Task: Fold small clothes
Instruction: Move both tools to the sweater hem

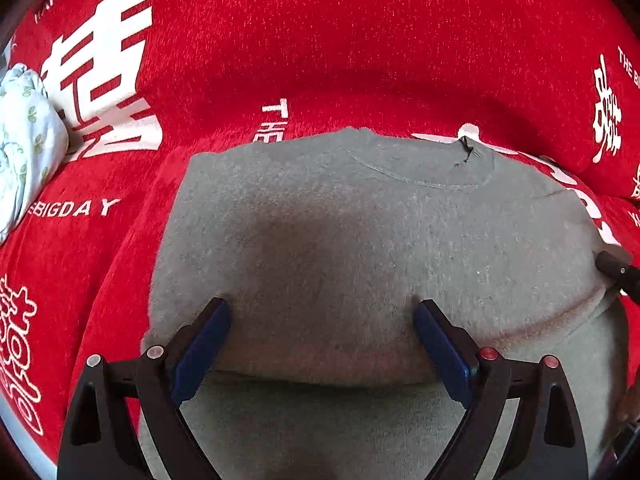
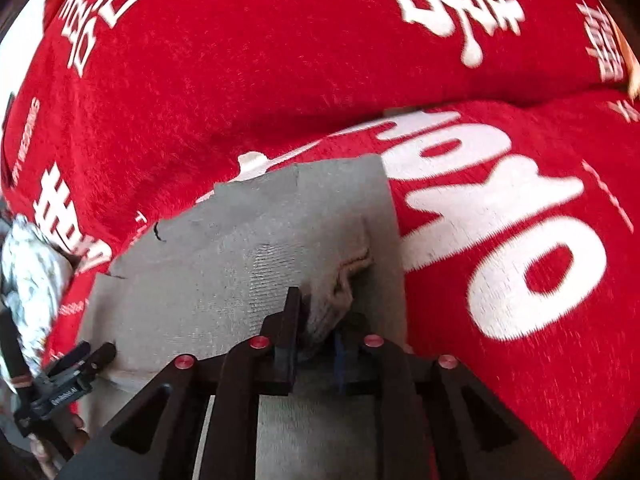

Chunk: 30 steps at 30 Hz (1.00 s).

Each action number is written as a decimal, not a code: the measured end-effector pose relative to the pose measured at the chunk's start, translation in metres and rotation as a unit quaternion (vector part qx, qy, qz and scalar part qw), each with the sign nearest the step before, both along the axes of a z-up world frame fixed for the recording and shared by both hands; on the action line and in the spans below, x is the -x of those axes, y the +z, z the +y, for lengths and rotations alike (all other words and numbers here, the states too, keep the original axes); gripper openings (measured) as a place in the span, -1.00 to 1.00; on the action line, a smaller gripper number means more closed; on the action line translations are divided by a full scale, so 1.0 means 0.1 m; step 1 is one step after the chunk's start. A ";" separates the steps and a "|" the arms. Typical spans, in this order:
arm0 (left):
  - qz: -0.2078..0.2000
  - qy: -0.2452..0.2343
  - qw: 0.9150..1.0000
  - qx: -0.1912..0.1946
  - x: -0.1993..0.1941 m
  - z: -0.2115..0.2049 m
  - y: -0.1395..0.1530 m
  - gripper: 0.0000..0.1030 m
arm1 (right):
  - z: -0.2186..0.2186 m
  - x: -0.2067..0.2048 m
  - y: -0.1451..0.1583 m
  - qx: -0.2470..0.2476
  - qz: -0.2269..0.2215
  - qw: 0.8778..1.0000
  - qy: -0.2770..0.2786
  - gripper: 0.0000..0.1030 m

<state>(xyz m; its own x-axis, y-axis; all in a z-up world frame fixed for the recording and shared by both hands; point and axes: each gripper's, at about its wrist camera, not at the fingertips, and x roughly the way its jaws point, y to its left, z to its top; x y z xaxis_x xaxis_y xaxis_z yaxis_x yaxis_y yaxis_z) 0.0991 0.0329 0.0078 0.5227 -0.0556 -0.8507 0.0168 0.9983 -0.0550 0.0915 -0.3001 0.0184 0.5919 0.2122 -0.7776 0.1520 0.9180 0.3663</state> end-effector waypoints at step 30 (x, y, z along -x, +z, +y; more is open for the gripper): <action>0.008 -0.003 1.000 0.002 -0.28 0.03 -0.02 0.98 | 1.28 -0.15 0.07 0.208 0.001 0.974 0.089 0.61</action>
<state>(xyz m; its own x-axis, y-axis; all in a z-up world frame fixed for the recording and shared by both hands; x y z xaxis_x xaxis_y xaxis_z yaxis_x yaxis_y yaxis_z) 0.1274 0.0361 0.0057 0.5093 -0.0628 -0.8583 0.0220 0.9980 -0.0600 0.1068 -0.1720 0.0254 0.5725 -0.0221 -0.8196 -0.0234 0.9988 -0.0432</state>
